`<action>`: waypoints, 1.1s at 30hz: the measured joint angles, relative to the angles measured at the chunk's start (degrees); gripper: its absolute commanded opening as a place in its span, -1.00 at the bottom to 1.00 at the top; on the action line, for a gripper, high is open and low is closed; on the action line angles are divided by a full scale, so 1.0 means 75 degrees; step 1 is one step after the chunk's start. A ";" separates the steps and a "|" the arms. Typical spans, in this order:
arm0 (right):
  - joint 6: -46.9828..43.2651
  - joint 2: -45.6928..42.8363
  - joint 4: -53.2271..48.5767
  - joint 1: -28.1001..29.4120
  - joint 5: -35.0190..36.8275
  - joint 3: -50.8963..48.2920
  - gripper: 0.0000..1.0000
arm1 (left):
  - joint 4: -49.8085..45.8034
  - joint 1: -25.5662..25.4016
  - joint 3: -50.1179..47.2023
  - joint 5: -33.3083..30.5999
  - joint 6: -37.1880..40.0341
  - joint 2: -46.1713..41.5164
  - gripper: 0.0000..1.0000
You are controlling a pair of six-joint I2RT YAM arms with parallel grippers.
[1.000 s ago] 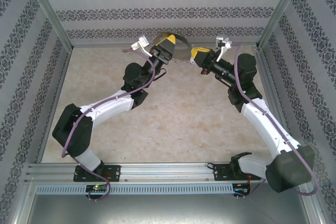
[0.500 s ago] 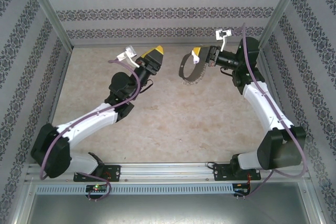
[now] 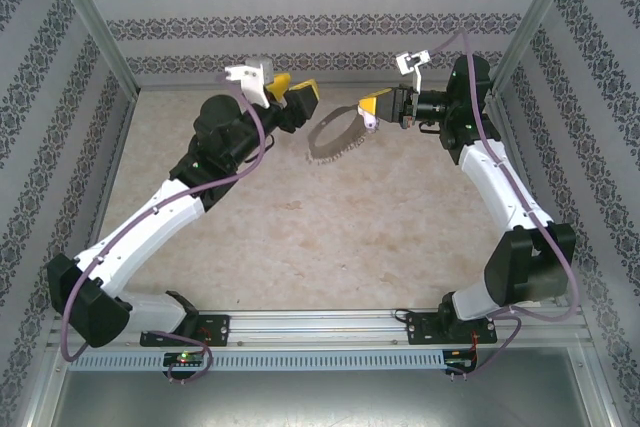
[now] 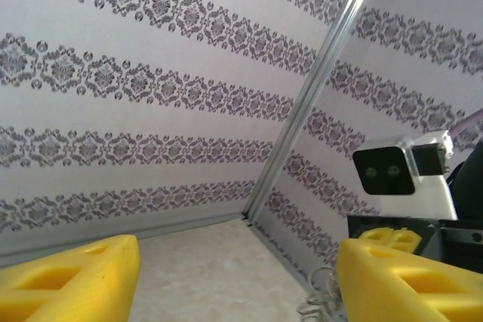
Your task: Put the keys on the keyring
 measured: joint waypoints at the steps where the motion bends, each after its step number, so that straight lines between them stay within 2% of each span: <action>1: 0.0000 0.0047 0.0000 0.0000 -0.0082 0.0041 -1.00 | -0.0149 0.0061 0.0146 0.0079 0.0146 0.0093 0.39; 8: 0.0006 0.0195 -0.0006 0.0009 -0.0291 0.0067 -1.00 | -0.0653 0.0589 0.0338 0.0571 0.0420 0.0912 0.35; 13: -0.0023 0.0353 -0.0108 0.0128 -0.0277 0.0070 -1.00 | -0.0638 0.0635 -0.0012 0.0886 0.0189 0.1501 0.35; 16: -0.0761 0.0434 -0.1218 0.0213 0.0146 0.0277 -1.00 | -0.0629 0.0653 -0.0309 0.0941 0.0044 0.1623 0.35; 19: -0.2582 0.0577 -0.3786 0.0519 0.1617 0.1256 -1.00 | -0.0600 0.0705 -0.0399 0.0962 -0.0032 0.1649 0.35; 22: -0.4010 0.0697 -0.5520 0.1128 0.3136 0.2212 -1.00 | -0.0385 0.0781 -0.0399 0.0950 -0.0044 0.1644 0.35; 28: -0.6167 0.1207 -0.8276 0.2527 0.6274 0.3713 -1.00 | -0.0280 0.0898 -0.0417 0.0868 -0.0041 0.1620 0.36; 31: -0.6983 0.1679 -0.9203 0.3121 0.7915 0.4127 -1.00 | -0.0169 0.1003 -0.0580 0.0778 -0.0038 0.1507 0.36; 33: -0.7356 0.1915 -0.9672 0.3366 0.8679 0.4135 -1.00 | -0.0114 0.1102 -0.0679 0.0755 -0.0038 0.1422 0.36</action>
